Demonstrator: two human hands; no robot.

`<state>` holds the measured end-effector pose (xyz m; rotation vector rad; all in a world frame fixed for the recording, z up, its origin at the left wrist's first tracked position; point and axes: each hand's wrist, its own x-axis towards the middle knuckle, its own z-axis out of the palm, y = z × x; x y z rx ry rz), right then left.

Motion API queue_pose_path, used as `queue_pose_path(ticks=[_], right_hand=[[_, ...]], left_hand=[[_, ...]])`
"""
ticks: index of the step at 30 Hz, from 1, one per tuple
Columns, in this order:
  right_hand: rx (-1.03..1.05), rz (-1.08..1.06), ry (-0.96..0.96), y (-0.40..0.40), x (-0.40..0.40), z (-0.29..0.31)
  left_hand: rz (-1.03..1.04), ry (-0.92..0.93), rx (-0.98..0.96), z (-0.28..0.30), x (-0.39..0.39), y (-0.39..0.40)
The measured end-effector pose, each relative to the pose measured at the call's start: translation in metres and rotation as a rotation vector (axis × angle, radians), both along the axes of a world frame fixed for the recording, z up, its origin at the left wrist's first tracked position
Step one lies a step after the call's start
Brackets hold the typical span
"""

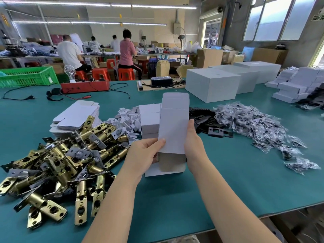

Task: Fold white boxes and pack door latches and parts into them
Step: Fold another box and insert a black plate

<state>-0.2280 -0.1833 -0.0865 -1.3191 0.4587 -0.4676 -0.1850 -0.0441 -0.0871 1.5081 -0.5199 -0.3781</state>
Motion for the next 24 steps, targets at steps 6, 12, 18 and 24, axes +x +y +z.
queue_pose_path(ticks=[6, 12, 18, 24], right_hand=[[-0.152, 0.033, 0.012, -0.009, 0.003, -0.001], [-0.277, 0.061, 0.024, -0.006, 0.005, -0.003], [-0.484, 0.051, -0.014, -0.001, 0.009, -0.009], [-0.604, -0.066, 0.001, 0.003, 0.013, -0.013]], left_hand=[[-0.133, 0.019, 0.025, -0.006, 0.013, 0.012], [0.095, 0.114, -0.040, -0.004, 0.017, 0.007], [0.269, 0.028, -0.009, 0.001, 0.016, -0.005], [0.391, -0.256, 0.129, 0.002, 0.014, -0.008]])
